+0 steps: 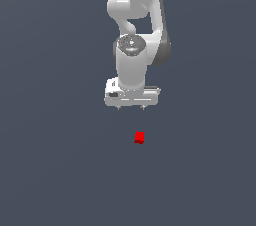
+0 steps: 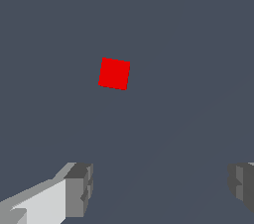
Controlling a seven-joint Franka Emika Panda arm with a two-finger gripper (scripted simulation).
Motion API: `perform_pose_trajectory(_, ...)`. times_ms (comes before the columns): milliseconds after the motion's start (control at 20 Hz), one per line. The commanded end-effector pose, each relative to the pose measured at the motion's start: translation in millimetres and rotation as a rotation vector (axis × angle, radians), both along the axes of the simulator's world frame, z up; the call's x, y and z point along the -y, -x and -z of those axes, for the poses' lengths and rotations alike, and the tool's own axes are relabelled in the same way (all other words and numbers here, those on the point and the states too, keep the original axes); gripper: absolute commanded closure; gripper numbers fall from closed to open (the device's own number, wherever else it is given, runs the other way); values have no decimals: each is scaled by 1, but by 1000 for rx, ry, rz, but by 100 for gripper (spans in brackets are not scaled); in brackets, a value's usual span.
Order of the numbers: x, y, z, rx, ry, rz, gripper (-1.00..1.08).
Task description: Pick up the red cube and move it to a goal position.
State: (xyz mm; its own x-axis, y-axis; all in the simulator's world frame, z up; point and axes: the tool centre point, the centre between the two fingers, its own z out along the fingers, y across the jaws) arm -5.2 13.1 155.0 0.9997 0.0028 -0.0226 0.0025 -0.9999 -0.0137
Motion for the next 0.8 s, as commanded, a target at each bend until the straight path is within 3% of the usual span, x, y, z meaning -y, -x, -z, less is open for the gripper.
perform_pose_trajectory(0,0,0,0,0,0,0,-92)
perform_pose_trajectory(750,-17,-25,49,8,6,58,-92)
